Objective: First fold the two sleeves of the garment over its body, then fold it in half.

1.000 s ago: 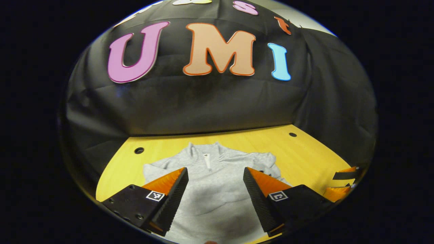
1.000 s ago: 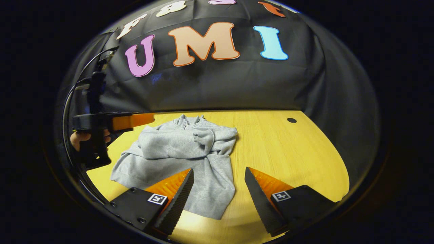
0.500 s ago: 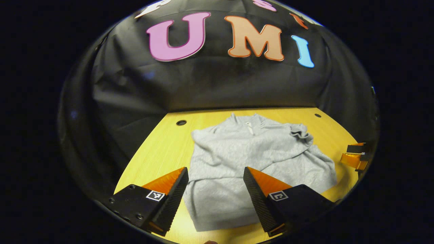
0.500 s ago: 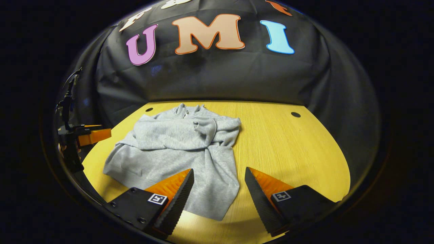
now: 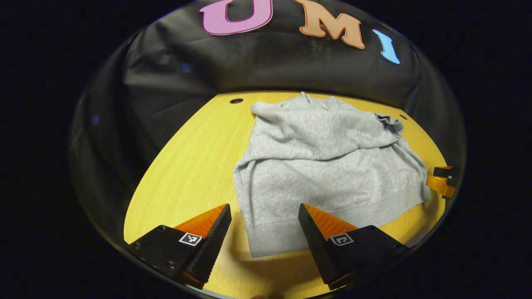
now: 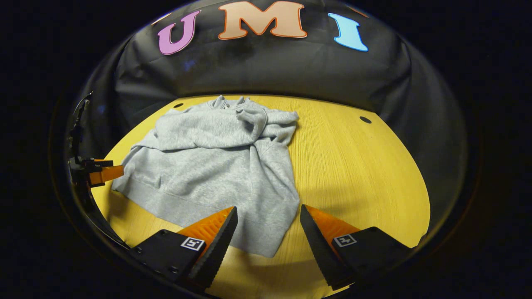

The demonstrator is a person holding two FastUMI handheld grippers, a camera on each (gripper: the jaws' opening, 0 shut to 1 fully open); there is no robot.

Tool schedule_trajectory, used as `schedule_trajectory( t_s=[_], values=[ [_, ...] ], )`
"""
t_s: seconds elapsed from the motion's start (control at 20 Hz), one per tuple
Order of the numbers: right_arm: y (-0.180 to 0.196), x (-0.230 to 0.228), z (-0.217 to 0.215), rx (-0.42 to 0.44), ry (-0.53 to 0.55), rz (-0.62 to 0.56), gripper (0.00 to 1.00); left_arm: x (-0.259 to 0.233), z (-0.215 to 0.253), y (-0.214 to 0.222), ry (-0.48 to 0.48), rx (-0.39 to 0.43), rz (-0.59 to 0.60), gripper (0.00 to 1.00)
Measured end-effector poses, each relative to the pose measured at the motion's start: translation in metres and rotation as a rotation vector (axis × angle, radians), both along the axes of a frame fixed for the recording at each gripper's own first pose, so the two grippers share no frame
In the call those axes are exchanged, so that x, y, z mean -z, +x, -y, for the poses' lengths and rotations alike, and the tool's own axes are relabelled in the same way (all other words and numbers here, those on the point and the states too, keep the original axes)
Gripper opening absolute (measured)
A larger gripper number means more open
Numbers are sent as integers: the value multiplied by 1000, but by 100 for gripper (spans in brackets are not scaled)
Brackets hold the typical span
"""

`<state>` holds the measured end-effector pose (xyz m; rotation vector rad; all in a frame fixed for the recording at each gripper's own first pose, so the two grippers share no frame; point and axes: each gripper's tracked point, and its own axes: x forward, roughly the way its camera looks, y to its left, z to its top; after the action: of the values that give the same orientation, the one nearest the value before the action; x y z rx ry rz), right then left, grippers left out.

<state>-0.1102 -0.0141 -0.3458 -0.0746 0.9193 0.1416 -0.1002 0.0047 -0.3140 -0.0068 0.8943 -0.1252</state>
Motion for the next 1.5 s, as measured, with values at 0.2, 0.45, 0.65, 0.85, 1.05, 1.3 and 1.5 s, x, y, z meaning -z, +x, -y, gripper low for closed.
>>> schedule_trajectory(
  t_s=[0.2,0.45,0.65,0.85,1.05,1.3,1.5],
  values=[
    [-10,16,1,-5,-26,-53,92,14,-1,-3,-48,-51,-34,95],
    [-19,26,-3,14,9,-119,92,14,-1,-2,-54,-44,2,94],
    [-19,26,-10,-1,37,-127,83,16,9,-3,-62,-35,7,77],
    [-18,27,-24,-45,51,-152,22,15,23,4,-109,-8,25,39],
    [-15,25,-24,-31,78,-185,11,14,27,7,-133,10,-52,1],
    [-20,9,-25,-40,121,-211,5,11,22,1,-174,9,-115,0],
    [-23,1,-18,-42,127,-230,10,11,24,-4,-148,61,-141,0]
  ],
)
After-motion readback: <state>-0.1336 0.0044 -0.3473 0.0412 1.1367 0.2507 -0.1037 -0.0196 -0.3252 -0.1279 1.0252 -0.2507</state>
